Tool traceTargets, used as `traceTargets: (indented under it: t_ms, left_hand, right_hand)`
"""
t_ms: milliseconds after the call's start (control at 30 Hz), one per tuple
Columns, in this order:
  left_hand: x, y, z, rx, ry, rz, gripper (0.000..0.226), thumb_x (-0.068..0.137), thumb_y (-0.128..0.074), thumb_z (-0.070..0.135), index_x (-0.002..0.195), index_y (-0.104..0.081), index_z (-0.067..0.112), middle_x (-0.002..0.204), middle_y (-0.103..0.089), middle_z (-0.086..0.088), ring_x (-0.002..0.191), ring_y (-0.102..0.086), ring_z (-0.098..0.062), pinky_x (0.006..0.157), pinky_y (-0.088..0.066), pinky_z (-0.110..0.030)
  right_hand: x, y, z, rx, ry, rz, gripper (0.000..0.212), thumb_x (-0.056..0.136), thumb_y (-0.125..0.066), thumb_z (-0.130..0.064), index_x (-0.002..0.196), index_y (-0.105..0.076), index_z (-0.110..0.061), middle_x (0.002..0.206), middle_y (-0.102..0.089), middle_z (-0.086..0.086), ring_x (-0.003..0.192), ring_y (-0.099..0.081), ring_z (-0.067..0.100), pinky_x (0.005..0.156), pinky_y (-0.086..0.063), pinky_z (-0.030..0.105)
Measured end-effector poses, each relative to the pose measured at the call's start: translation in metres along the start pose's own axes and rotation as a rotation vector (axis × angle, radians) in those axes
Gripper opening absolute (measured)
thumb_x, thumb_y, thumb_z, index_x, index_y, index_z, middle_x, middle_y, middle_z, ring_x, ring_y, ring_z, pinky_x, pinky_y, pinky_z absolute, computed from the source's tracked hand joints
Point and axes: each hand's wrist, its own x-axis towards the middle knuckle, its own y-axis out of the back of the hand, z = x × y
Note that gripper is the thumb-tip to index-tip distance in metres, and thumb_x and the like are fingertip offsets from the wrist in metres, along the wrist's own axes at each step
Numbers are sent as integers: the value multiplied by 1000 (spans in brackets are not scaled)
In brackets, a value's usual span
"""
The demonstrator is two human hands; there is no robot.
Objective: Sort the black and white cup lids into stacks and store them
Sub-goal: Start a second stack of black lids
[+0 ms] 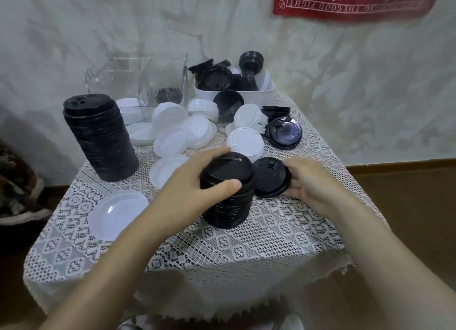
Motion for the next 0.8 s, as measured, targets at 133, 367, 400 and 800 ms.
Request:
traceTargets:
  t_ms: [133, 367, 400, 800]
  left_hand:
    - [-4, 1, -4, 2, -6, -14, 72, 72, -70, 66, 141, -52, 51, 139, -54, 32, 128, -51, 12, 107, -41, -24]
    - [-9, -2, -10, -34, 4, 66, 95, 63, -79, 69, 150, -43, 52, 142, -54, 34, 132, -51, 7, 117, -41, -36]
    - [-10, -3, -10, -39, 8, 68, 97, 63, -79, 69, 151, -43, 50, 142, -54, 34, 132, -52, 7, 118, -41, -39]
    - [-15, -2, -24, -124, 22, 29, 80, 75, -74, 61, 148, -45, 50, 137, -61, 31, 131, -55, 5, 115, -43, -38]
  right_hand:
    - [-3, 0, -4, -704, 329, 287, 18, 103, -54, -28, 110, -67, -19, 115, -72, 2, 101, -67, 21, 82, -50, 34]
    - [-34, -39, -14, -435, 522, -261, 43, 94, -72, -40, 136, -63, -34, 128, -69, -18, 118, -63, -5, 104, -48, 25]
    - [-34, -40, -12, -446, 524, -284, 42, 94, -73, -36, 135, -62, -33, 128, -70, -17, 118, -64, -4, 106, -48, 25]
    - [-29, -44, -3, -471, 544, -275, 50, 87, -64, -55, 133, -65, -35, 123, -72, -17, 116, -67, 5, 109, -49, 45]
